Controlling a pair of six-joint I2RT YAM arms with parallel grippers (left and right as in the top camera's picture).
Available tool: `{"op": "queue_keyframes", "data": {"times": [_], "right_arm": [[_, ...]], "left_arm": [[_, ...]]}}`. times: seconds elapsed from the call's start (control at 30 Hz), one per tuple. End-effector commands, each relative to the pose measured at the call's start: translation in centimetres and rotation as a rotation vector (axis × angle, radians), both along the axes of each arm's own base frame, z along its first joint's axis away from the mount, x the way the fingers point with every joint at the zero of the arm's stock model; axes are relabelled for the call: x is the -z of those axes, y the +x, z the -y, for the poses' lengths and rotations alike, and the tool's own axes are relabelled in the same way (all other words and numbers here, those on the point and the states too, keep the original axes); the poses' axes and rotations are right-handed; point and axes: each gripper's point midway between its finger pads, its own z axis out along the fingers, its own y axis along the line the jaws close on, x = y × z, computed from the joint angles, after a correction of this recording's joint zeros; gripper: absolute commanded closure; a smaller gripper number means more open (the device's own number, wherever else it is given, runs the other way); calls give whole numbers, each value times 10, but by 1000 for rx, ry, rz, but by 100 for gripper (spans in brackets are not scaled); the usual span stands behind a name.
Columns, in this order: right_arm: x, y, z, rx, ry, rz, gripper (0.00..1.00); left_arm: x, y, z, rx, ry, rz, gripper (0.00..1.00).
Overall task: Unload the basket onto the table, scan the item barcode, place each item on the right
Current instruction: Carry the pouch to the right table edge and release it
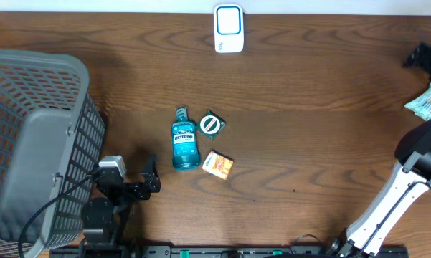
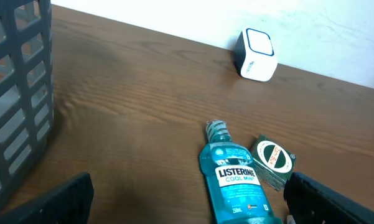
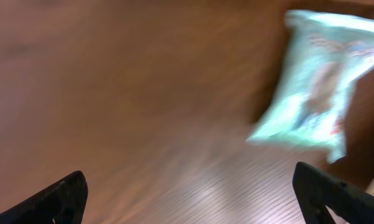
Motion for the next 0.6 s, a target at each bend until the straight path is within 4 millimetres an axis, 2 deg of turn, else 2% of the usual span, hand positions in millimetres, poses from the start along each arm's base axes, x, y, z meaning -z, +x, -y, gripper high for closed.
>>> {"op": "queue_keyframes", "data": {"times": [0.0,0.07,0.13,0.23,0.33,0.37,0.43,0.57], "right_arm": [[-101,12,-78,-75,177,241,1],[-118,8,-108,-99,229,252,1],[-124,0,-143,-103,279,209,1],[-119,-8,-190,-146,328,129,1],[-110,-7,-242,-303,318,89,1],[-106,-5,-277,-529,261,110,1],[-99,-10,-314,-800,195,126,1],[-72,-41,-388,-1246,146,81,1]], "left_arm": [[13,-2,1,8,3,-39,2],[13,-2,1,8,3,-39,2],[13,-2,1,8,3,-39,2],[13,-2,1,8,3,-39,2],[13,-2,1,8,3,-39,2],[13,-2,1,8,3,-39,2],[13,-2,1,8,3,-39,2],[13,-2,1,8,3,-39,2]]}}
